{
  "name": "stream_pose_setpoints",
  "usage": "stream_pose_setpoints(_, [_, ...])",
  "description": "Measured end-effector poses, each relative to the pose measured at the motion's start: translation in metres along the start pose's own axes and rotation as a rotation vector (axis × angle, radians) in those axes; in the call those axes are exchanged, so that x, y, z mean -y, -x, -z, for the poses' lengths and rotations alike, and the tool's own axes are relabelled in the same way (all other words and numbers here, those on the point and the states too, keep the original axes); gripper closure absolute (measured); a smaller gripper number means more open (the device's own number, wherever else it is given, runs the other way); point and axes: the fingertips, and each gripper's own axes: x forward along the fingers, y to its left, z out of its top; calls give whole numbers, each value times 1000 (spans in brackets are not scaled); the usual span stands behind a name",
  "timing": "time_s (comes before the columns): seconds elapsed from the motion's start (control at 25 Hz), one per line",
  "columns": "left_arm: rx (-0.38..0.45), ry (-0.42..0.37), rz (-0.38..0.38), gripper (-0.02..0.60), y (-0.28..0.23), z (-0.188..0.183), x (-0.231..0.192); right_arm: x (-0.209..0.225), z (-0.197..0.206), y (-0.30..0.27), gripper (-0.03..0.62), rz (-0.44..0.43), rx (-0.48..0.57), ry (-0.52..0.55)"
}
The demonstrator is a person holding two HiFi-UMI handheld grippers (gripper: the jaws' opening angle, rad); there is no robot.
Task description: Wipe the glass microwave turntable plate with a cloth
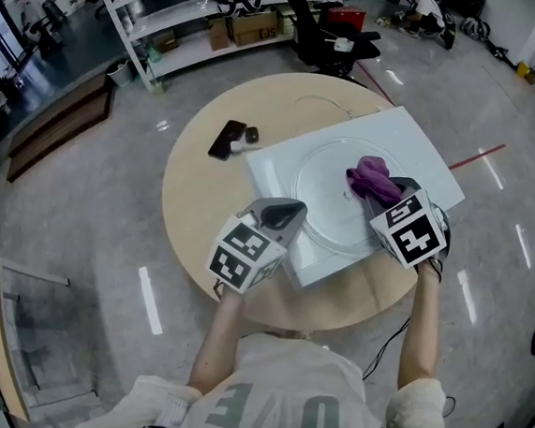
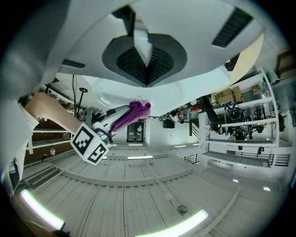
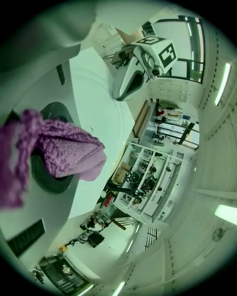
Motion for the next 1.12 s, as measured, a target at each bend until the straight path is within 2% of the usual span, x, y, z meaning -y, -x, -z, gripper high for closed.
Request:
stream_pose_setpoints(0.32, [2, -12, -8, 580, 0, 1, -1, -57, 20, 43, 537, -50, 3, 28])
stream_pose_setpoints(0.6, [-4, -16, -14, 580, -2, 2, -1, -79, 25, 59, 537, -64, 21, 47])
stream_pose_setpoints(0.92, [1, -14, -6, 580, -3, 4, -2, -83, 26, 61, 537, -62, 29, 51])
stream_pose_setpoints(1.12, [-1, -21, 2, 580, -3, 2, 1, -46, 6, 66, 537, -1, 87, 37])
